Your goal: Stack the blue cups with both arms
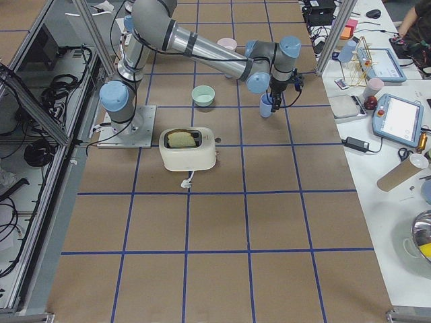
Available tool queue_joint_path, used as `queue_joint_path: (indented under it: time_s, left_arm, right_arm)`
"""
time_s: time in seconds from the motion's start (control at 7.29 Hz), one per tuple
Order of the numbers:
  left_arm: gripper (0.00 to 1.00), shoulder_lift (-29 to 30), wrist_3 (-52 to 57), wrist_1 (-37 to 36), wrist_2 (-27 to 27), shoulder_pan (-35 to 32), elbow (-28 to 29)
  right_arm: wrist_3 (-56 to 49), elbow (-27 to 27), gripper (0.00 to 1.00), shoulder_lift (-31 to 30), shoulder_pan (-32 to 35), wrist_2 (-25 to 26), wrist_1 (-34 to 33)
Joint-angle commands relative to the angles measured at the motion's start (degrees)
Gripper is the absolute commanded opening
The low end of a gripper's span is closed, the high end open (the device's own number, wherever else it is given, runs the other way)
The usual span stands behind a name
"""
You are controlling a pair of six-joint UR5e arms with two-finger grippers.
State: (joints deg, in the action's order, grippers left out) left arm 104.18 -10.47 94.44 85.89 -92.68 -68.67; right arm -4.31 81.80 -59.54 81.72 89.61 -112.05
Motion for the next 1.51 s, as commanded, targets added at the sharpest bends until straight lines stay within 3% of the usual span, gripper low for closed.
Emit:
queue_joint_path:
  time_s: [0.0,0.14,0.27,0.41,0.55,0.69,0.96,1.24,1.37]
  left_arm:
    - [1.0,-0.6,-0.3,-1.7,-0.2,2.0,-0.4]
    - [1.0,-0.8,0.1,-1.6,0.0,1.9,-0.6]
    - [1.0,-1.1,0.4,-1.3,0.2,1.6,-0.7]
    - [1.0,-0.6,0.4,-1.8,-0.1,1.8,-1.0]
    - [1.0,-1.1,0.6,-1.6,0.1,1.7,-1.2]
    - [1.0,-1.2,0.9,-1.6,0.1,1.7,-1.2]
    - [1.0,-1.4,1.1,-1.5,0.1,1.4,-2.2]
    - [1.0,-3.5,1.1,-8.0,0.9,1.4,-8.8]
    - [1.0,-5.5,1.2,-8.9,1.0,1.6,-12.0]
  right_arm:
    - [0.0,0.6,1.0,2.0,0.0,-0.5,-2.0]
    - [0.1,0.8,0.99,2.8,0.0,-0.5,-3.5]
    - [0.1,1.8,0.8,2.7,0.0,-1.2,-3.4]
    - [0.2,2.5,0.43,2.6,0.0,-1.7,-3.5]
    - [0.2,2.4,0.16,2.4,0.1,-1.8,-3.5]
    - [-0.1,2.1,0.07,2.1,0.2,-2.9,-3.5]
    - [-0.2,2.4,0.02,-1.2,0.2,-3.9,-2.7]
    - [0.8,2.4,0.02,-6.4,2.2,-4.1,1.7]
    - [4.7,2.5,0.01,-8.5,6.3,-3.7,3.0]
